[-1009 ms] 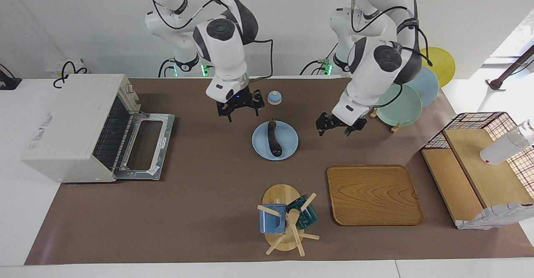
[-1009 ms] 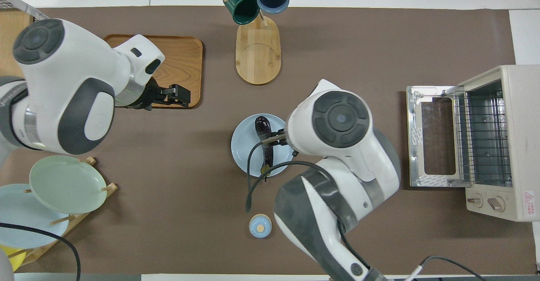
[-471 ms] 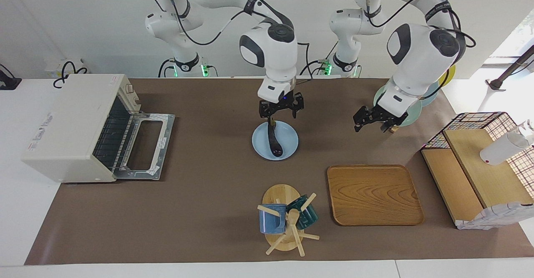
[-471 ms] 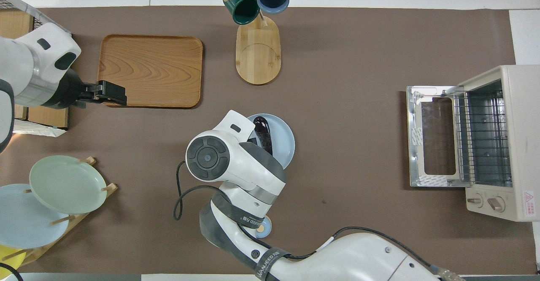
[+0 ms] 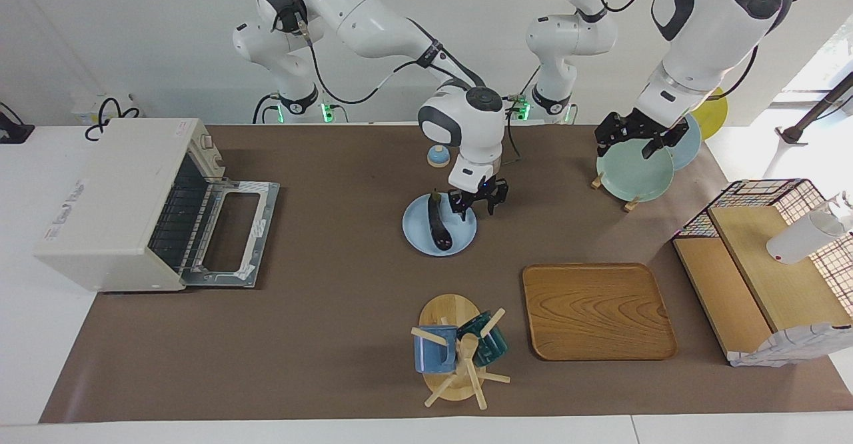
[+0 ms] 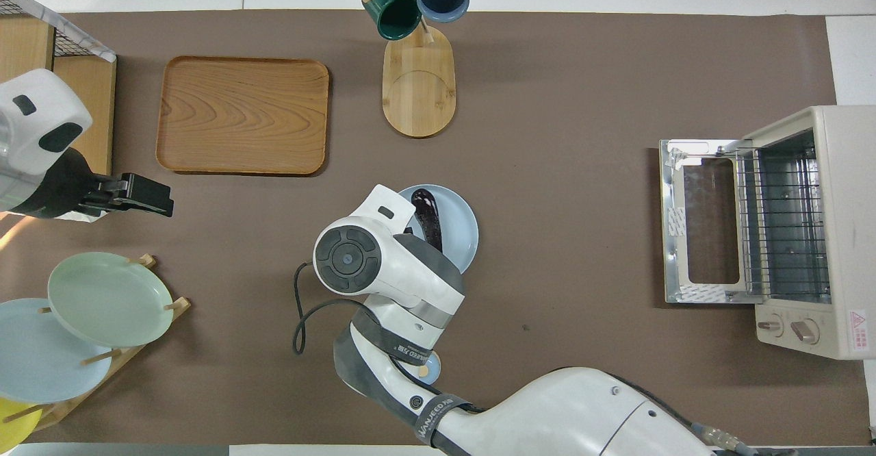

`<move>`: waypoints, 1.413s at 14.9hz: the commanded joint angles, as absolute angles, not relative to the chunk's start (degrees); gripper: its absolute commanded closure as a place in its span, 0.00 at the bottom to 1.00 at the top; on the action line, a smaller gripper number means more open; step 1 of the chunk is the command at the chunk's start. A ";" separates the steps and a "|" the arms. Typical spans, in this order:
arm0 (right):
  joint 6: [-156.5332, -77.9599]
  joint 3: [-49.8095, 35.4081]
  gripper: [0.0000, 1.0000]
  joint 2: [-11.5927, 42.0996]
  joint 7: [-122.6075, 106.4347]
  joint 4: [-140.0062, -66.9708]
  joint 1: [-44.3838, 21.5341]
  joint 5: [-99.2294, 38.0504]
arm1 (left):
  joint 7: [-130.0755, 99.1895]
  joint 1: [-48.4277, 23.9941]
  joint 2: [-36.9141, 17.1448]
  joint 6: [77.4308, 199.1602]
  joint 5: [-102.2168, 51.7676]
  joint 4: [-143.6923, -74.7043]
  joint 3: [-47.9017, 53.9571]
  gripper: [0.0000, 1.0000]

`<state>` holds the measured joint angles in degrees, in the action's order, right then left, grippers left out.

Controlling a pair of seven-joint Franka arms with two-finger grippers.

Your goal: Put eggplant into oven

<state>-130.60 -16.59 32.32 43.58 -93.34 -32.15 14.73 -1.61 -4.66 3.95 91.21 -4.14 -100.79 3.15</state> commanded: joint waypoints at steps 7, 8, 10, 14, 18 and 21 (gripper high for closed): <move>-132.28 -16.88 0.90 31.38 44.30 -97.12 -31.82 16.00 | 2.46 -3.43 1.76 90.35 -2.11 -95.45 2.99 0.00; -132.36 -16.88 1.00 31.38 44.30 -97.12 -31.73 16.00 | 2.29 -3.51 1.67 90.53 -1.94 -95.45 3.08 0.00; -131.40 -16.87 1.00 31.29 44.30 -96.42 -31.82 16.00 | 2.29 -4.13 1.76 89.83 -0.97 -95.54 2.99 0.00; -118.96 -16.96 1.00 30.94 43.95 -90.28 -31.73 23.53 | 2.11 -4.13 2.02 89.47 -0.62 -95.80 3.08 0.00; -111.29 -16.61 1.00 26.56 41.23 -91.92 -29.28 24.43 | 2.64 -4.13 2.02 90.17 -0.53 -96.06 2.90 0.00; -111.00 -16.87 1.00 17.35 35.46 -101.38 -21.65 24.35 | 2.72 -4.22 1.93 90.53 0.34 -95.80 2.99 0.00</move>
